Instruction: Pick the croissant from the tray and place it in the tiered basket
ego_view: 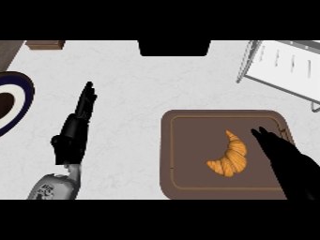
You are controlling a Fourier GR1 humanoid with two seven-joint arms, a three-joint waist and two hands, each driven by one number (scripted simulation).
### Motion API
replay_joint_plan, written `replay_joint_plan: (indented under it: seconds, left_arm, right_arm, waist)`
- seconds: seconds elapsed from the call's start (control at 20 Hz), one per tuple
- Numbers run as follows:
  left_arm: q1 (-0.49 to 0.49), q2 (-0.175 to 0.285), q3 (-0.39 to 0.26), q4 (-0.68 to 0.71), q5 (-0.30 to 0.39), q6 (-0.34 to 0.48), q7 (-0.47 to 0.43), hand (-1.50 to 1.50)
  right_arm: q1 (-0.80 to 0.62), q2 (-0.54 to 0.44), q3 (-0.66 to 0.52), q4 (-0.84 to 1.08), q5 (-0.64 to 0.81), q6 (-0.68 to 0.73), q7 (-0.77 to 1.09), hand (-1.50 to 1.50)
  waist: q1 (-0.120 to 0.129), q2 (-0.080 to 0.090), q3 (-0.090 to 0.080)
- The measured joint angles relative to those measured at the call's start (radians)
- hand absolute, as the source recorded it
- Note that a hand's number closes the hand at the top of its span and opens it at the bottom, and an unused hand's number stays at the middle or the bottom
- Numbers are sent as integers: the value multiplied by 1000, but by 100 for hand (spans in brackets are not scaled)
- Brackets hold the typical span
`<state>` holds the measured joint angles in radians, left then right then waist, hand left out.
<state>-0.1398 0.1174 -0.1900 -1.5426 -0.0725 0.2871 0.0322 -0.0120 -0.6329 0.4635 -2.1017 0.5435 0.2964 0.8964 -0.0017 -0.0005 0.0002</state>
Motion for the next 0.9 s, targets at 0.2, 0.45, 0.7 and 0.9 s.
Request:
replay_joint_plan:
  seconds: [0.2,0.45,0.7,0.9]
  left_arm:
    - [-10,-1,28,3,0,-21,6,0]
    - [-39,-22,47,37,-24,-24,-6,0]
    - [-24,-25,56,9,-34,-44,13,0]
    - [-33,-29,73,3,-41,-59,24,0]
  right_arm:
    - [31,32,-34,15,31,18,-70,-150]
    - [18,105,-54,60,70,52,-116,-150]
    - [5,179,-56,97,106,85,-127,-150]
    - [-16,229,-82,127,125,134,-133,-150]
  waist:
    - [-1,0,0]
    - [0,0,0]
    - [1,0,0]
    - [2,0,0]
